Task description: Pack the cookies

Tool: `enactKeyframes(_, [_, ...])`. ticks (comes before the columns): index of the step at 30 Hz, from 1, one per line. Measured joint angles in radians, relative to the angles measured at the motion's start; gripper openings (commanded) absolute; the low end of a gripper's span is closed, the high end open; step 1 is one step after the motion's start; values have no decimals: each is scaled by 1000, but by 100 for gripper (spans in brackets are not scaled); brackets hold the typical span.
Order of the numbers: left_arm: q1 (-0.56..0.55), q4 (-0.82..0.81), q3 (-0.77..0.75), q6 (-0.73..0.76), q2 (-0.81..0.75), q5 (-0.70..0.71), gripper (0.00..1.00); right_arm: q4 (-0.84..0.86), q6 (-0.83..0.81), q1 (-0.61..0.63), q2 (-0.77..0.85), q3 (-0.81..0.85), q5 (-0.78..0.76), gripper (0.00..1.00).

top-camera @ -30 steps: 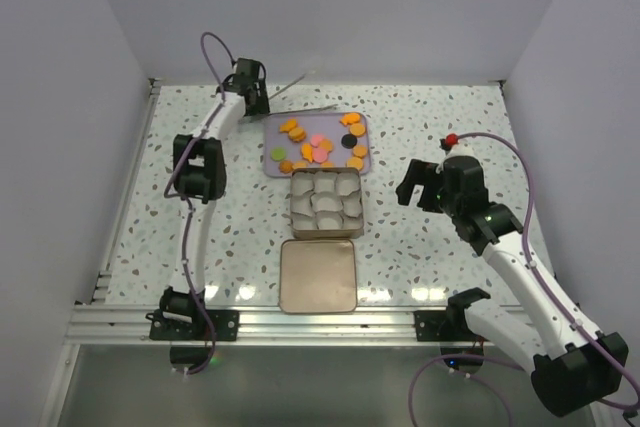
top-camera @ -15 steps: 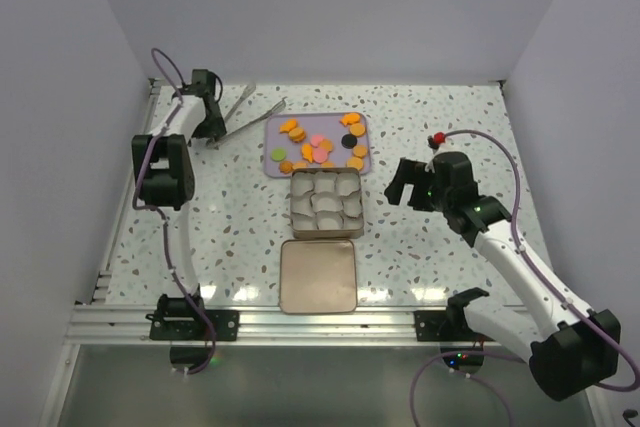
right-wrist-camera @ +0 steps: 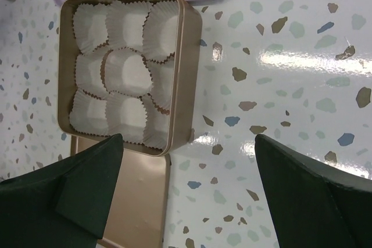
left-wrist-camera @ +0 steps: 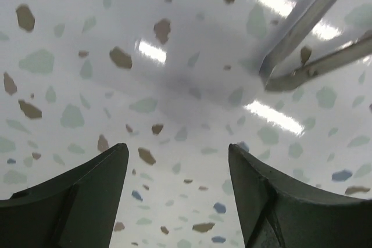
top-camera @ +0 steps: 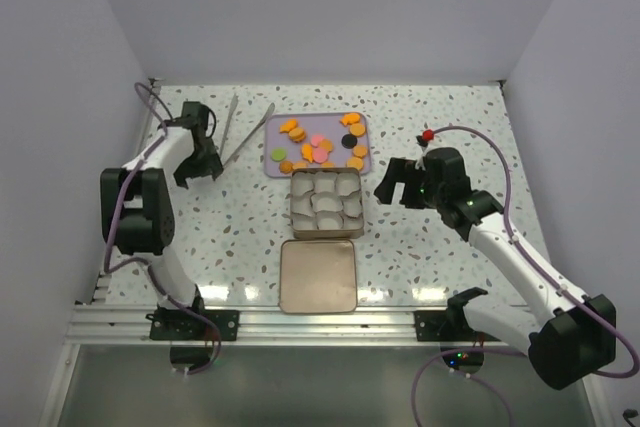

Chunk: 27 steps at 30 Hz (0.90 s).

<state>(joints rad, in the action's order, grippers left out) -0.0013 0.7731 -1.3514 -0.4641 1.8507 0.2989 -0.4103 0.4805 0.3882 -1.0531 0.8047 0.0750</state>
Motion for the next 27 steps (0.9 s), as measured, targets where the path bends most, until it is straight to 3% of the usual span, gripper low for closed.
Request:
enactKeyframes(5, [0,12,203,-27,-232,-42,72,-6,-4,6,20,-1,3,99])
enactKeyframes(9, [0,20,260,-28,-355,-94,72,-35,-21,8,63,-1,3,99])
enactKeyframes(11, [0,-6,259,-9,-395,-115,75,-53,-33,10,82,0,3,99])
enactKeyframes(13, [-1,-39,246,25,-412,-140,89,-74,-40,10,97,9,4,99])
enactKeyframes(14, [-1,-60,229,47,-410,-154,100,-77,-31,10,103,15,7,99])
enactKeyframes(19, [-2,-162,25,190,-253,-241,100,-154,95,8,113,68,16,99])
enactKeyframes(27, [-6,-234,-177,364,31,-342,100,-267,104,4,82,141,79,99])
